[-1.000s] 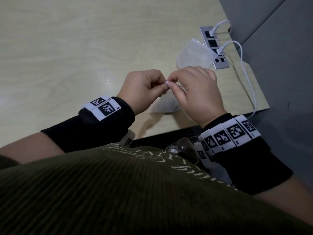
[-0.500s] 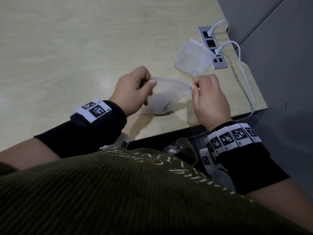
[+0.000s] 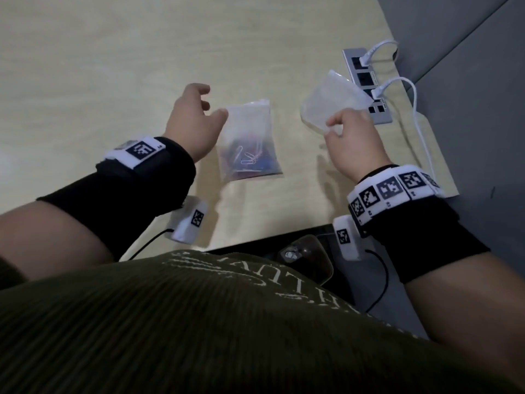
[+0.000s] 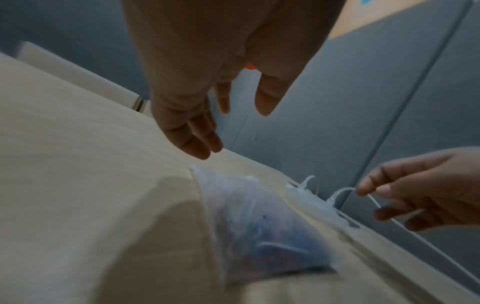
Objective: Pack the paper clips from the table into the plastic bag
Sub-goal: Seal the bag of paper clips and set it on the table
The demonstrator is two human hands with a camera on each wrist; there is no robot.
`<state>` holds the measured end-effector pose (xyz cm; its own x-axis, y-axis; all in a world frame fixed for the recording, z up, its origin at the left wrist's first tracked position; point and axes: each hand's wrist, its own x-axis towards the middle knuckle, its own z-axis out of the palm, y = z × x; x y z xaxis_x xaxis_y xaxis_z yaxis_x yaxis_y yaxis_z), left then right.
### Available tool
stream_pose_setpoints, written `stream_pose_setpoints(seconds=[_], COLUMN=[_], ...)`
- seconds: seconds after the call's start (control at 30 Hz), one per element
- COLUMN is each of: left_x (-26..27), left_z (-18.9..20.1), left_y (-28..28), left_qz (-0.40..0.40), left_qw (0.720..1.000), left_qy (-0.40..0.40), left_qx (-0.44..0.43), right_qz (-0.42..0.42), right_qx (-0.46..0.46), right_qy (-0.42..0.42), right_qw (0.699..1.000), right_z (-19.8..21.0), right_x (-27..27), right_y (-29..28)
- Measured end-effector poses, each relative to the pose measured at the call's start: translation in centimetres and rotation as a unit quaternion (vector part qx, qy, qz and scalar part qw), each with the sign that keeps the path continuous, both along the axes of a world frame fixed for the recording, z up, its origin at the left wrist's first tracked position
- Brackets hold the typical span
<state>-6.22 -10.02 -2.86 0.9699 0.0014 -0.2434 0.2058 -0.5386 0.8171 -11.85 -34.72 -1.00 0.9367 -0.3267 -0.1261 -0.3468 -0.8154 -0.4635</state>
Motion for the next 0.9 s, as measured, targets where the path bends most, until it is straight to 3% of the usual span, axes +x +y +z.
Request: stream_pose_setpoints(seconds=[0.1,0.23,0.37,0.43,0.53,0.63,0.77,0.9], left_x=[-1.5,-4.7,-5.8,-5.8,-5.6,-5.5,-5.7,-5.9], left_z=[-0.7,-1.9,-3.9,-4.1,-4.2,-4.1,-4.2,-3.9], left_y=[0.1,-0.7,-0.4,-0.2,-0.3,-0.5,-0.6,-1.3], left_qz=[-0.137,-0.376,-0.471,-0.485,-0.489,-0.49,-0.485,-0.469], left_qw=[0.985,0.9,0.812,0.789,0.784,0.782,0.785,0.796], left_qy=[-0.04,-0.08,-0.042,-0.049,-0.041,-0.027,-0.026,-0.014], left_qx=[0.096,0.205,0.342,0.373,0.382,0.383,0.384,0.382], right_qz=[0.019,0.062,0.087,0.094,0.063,0.045,0.014,-0.024], right_qx=[-0.052,-0.088,-0.135,-0.16,-0.137,-0.105,-0.048,-0.012], right_qy=[0.1,0.186,0.213,0.215,0.202,0.131,0.015,-0.039], right_qw=[0.993,0.977,0.964,0.959,0.968,0.985,0.999,0.999], right_z=[-2.0,-4.2,-5.1,-5.7,-6.2,-5.7,-6.4,-7.6], right_x=[-0.2,-0.1,0.7,0.9,0.6,-1.6,-7.8,-14.4], right_y=[-1.1,-2.3,-2.8,-3.0,-3.2,-2.7,-1.8,-1.8])
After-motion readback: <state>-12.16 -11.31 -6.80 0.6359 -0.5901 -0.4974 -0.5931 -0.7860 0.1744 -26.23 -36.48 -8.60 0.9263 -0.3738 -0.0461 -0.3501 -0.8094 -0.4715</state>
